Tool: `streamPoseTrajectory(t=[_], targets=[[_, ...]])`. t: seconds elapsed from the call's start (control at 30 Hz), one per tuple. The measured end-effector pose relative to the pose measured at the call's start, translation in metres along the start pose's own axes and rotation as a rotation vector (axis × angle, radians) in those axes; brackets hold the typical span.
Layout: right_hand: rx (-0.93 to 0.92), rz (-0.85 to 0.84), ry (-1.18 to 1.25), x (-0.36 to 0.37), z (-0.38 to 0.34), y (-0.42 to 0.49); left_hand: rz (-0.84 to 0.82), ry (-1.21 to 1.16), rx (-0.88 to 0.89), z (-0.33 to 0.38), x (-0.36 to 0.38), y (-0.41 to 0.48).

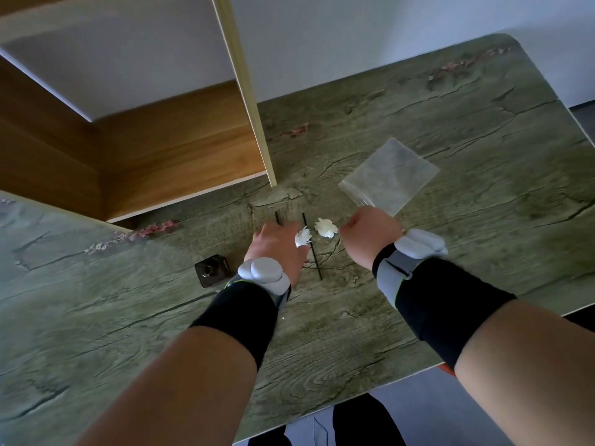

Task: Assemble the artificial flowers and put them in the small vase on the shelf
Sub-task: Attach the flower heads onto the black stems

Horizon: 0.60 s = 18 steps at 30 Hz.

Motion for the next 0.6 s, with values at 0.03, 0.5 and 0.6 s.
streamPoseTrajectory(t=[0.03, 0.5, 0.6], targets=[[-0.008, 0.009, 0.005, 0.002, -0.002, 0.001, -0.007, -0.003, -0.003, 0.000, 0.001, 0.002], [-0.266, 0.011, 0.024, 0.031, -0.072, -0.010, 0.203, -0.932, -0.302, -0.057, -0.055, -0.015], [-0.296, -0.039, -0.050, 0.050, -0.089, -0.009, 0.185, -1.108, -0.351, -0.073, -0.061, -0.019]])
Point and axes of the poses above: each hand's wrist, its own y-axis towards the middle knuckle, its own x-axis out of the palm, z = x × y, the point moved 4 cm from there along y, towards the middle knuckle, and after that the axes turned 4 degrees about z, right-handed, at the moved point
